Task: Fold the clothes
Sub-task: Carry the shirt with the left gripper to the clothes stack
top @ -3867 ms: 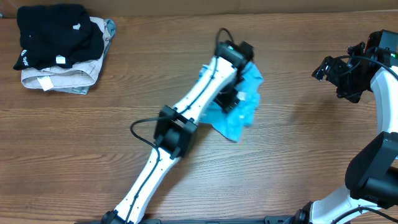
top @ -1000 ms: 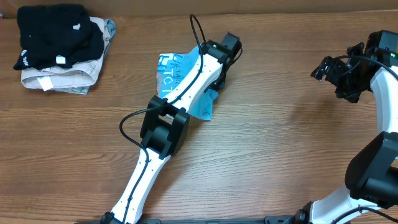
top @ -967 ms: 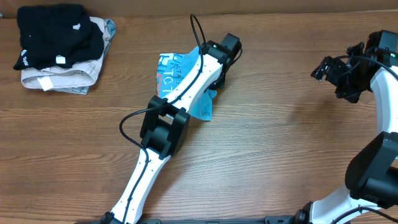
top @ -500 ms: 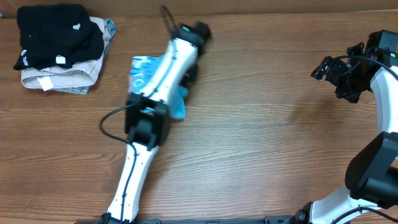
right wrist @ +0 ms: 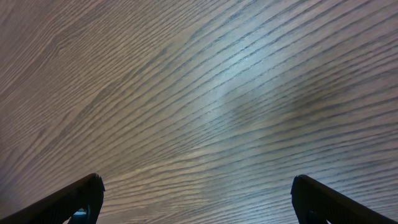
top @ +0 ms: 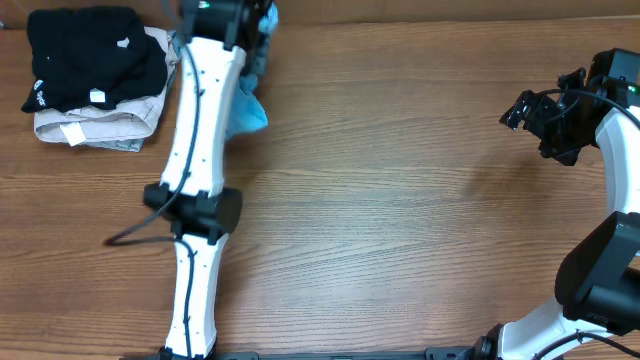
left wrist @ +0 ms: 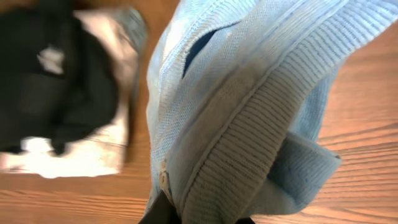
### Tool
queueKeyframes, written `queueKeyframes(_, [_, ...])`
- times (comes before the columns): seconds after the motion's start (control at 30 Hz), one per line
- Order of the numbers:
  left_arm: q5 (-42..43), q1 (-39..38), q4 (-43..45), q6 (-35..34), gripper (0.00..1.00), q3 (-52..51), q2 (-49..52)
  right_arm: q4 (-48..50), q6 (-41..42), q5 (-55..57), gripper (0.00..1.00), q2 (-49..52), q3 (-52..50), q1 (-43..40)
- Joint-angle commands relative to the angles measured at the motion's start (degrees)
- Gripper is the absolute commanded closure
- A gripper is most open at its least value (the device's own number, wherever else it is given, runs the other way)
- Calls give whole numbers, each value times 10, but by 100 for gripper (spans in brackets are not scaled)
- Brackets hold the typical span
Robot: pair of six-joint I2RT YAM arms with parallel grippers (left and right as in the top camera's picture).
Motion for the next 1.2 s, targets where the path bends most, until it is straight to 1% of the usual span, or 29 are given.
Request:
queueKeyframes(0.0, [-61, 22, 5, 40, 96, 27, -84, 3, -1, -2, 0, -6, 3, 2])
queueKeyframes(0.17, [-110, 66, 34, 124, 96, 27, -117, 1, -1, -3, 0, -6, 3, 2])
queueKeyframes(0.3, [-120, 125, 61, 141, 96, 25, -115, -6, -1, -2, 0, -6, 3, 2])
queueKeyframes(0.33, [-114, 140, 71, 142, 96, 25, -113, -9, -2, -2, 0, -6, 3, 2])
queueKeyframes(0.37, [-101, 155, 83, 160, 96, 25, -109, -10, -2, -2, 0, -6, 3, 2])
queueKeyframes(0.47, [-38, 198, 121, 255, 96, 23, -94, -15, -2, -2, 0, -6, 3, 2])
queueKeyframes(0.53, [-8, 223, 144, 304, 96, 19, -84, -17, -1, -2, 0, -6, 3, 2])
queueKeyframes(0.7, [-1, 273, 211, 375, 96, -2, -64, -23, -1, -2, 0, -6, 3, 2])
queueKeyframes(0.83, [-1, 302, 316, 405, 96, -41, -54, -28, -1, -2, 0, -6, 3, 2])
queueKeyframes(0.9, [-3, 311, 353, 423, 96, -66, -53, -30, -1, -2, 0, -6, 3, 2])
queueKeyframes(1.0, [-14, 325, 392, 438, 96, -102, -53, -32, -1, -2, 0, -6, 3, 2])
queueKeyframes(1.17, [-16, 341, 434, 423, 96, -163, -53, -28, 0, -3, 0, -6, 3, 2])
